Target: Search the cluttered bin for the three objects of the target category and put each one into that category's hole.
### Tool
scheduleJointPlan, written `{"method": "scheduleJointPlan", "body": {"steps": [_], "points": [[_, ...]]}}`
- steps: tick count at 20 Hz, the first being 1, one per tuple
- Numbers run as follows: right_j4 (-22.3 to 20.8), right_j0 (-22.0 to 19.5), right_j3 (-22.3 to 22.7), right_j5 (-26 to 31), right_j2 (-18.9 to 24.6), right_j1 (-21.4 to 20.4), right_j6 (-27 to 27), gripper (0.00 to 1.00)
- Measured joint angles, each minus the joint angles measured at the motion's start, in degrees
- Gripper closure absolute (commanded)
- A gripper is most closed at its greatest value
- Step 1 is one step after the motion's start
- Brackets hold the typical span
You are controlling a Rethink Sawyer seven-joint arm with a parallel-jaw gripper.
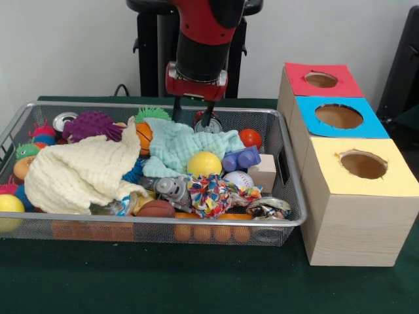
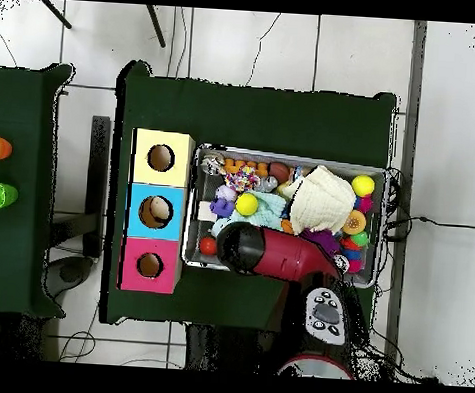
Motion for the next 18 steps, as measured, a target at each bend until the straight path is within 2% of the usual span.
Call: {"method": "scheduleJointPlan", "body": {"steps": [11, 18], "points": [[0.0, -1.2, -1.0, -0.2, 0.2, 3.7, 0.0, 0.00], [0.0, -1.4, -1.1, -4.0, 0.5, 5.3, 0.0, 0.00]]}}
